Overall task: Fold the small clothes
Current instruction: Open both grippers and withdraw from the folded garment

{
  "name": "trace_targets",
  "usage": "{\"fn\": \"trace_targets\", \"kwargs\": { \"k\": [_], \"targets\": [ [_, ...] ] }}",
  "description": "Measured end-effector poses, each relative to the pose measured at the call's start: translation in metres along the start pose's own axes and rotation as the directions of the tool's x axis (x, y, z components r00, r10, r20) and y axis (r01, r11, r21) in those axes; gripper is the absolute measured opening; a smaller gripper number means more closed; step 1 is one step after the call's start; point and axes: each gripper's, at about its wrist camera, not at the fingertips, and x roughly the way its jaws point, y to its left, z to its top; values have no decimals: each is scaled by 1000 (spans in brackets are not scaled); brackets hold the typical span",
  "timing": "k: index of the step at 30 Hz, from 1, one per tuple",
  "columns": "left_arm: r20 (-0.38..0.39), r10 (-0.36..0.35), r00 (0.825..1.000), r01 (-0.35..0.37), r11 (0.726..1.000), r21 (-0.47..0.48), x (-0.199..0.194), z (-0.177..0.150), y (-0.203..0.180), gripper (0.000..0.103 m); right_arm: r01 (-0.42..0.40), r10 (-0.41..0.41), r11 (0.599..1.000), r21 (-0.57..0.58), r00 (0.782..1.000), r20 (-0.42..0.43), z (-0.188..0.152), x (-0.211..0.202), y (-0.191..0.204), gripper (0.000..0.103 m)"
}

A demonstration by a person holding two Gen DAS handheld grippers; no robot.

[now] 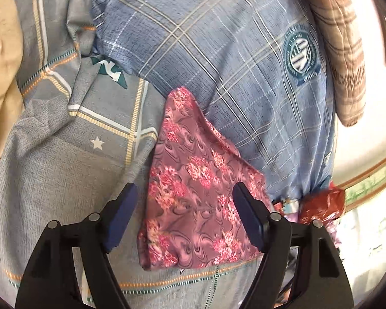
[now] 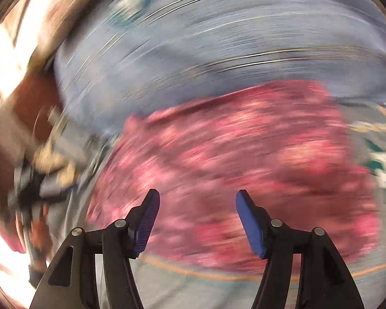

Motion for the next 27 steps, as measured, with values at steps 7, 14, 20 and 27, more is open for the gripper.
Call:
{"fn": "trace_targets", "kwargs": {
  "k": [7,14,20,27],
  "targets": [
    [-46,25,999,-26,999,-30,16,4,12,76,-62,9,874,-482,994,-112,-49,65,152,68],
    [-37,-24,999,21,995,-93,7,12,28,76,35,-107,721,-692,992,-61,-78,105,208,68],
    [-26,-79,997,75,989,-128,-4,20,38,76,46,-94,649,-759,995,-20,-79,120,225,54],
    [-216,-65,974,72,997,26,19,2,7,76,-9,-48,824,-566,995,-85,-55,82,172,48]
  ]
}}
